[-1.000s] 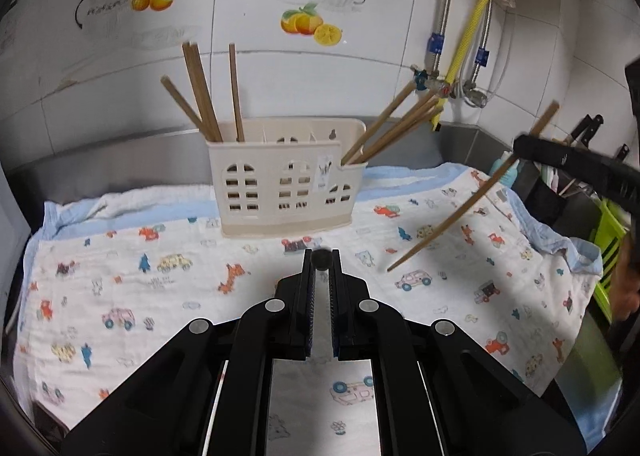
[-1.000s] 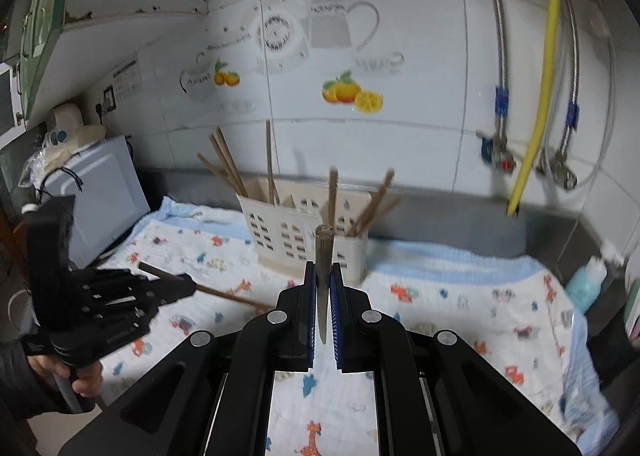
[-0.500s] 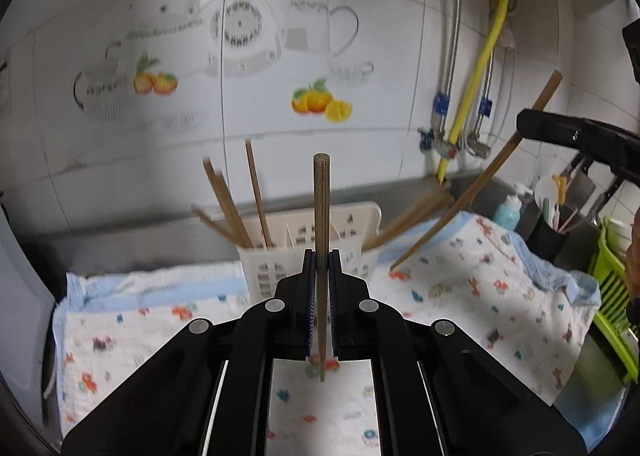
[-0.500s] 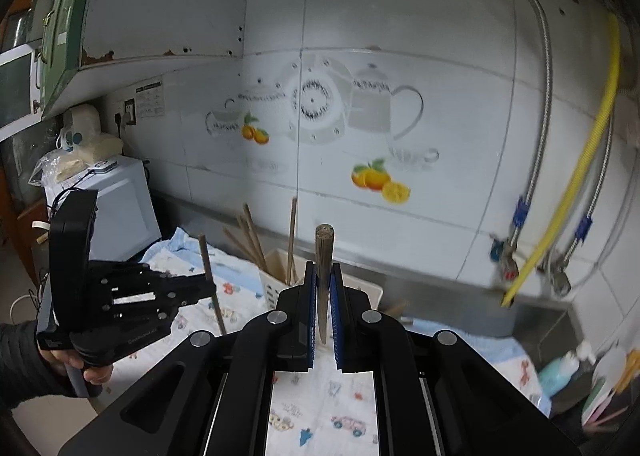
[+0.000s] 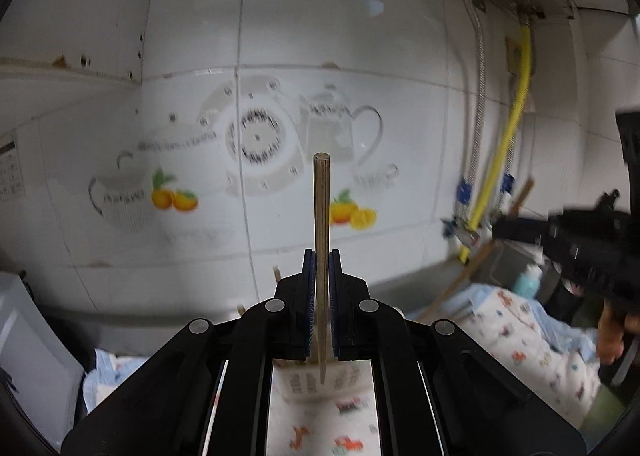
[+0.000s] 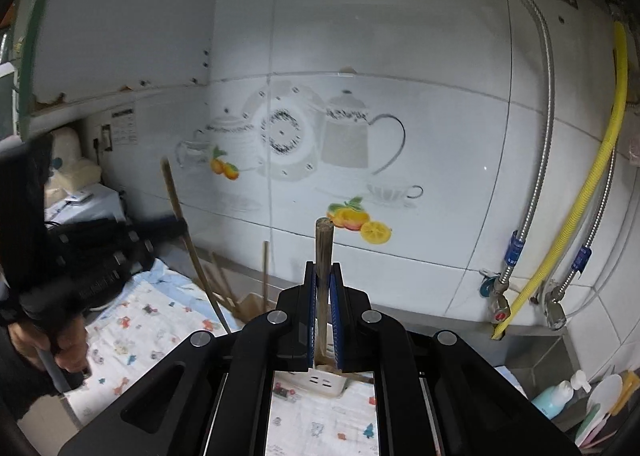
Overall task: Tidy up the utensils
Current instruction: 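Lift the held chopsticks with both tools toward the cream holder, then lower both held chopsticks upright into the cream holder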
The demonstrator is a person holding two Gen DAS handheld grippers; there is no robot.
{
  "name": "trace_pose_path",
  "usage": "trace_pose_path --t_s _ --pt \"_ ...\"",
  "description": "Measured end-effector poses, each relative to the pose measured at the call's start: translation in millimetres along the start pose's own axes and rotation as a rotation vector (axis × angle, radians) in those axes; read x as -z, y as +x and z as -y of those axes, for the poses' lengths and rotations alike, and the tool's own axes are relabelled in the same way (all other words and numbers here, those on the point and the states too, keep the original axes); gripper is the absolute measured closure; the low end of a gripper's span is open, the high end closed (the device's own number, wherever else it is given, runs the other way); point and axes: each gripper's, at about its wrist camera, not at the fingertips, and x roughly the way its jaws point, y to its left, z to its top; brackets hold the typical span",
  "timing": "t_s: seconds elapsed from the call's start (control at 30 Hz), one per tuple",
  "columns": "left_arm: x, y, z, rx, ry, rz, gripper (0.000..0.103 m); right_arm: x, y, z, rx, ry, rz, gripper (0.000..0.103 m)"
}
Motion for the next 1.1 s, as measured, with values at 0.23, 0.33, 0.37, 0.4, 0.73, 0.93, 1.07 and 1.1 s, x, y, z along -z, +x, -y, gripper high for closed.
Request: trace_pose_path --t_s 0.23,0.33,0.37,0.4,0.73,0.93,1.07,1.1 --pt "-9.1 35.5 -6.2 -0.042 -0.015 0.012 0.098 16.2 36.7 15.8 -0.007 0.054 -0.049 0.096" --pt "-3.8 50.5 -11.1 -0.064 -0.024 0.000 0.098 22.2 48.1 17.5 -0.013 0.062 -0.067 0.096" --pt "-1.7 54.3 -13.0 -0.064 -0.033 -0.005 0.098 24.3 50.5 17.7 -0.014 0.061 -0.068 0.096" --pt "1.0 58.7 -15.0 -0.067 -0.041 -0.011 0.098 26.0 52.6 17.3 -0.014 0.058 -0.063 0.096" --pt "29.8 90.7 -26.0 -0.086 -0.064 -0.096 0.098 25.8 57.3 19.0 -0.023 0.078 -0.028 0.096" --pt "38.0 97.7 -26.3 -0.073 -0.065 -0.130 0.098 29.3 63.4 15.7 -0.028 0.074 -0.021 0.096" --pt "39.8 98.1 -24.5 -0.071 -0.052 -0.134 0.096 29.1 64.5 17.6 -0.025 0.098 0.003 0.096" --pt "39.8 98.4 -23.9 -0.074 -0.051 -0.135 0.096 28.8 65.3 17.7 -0.019 0.101 0.007 0.096"
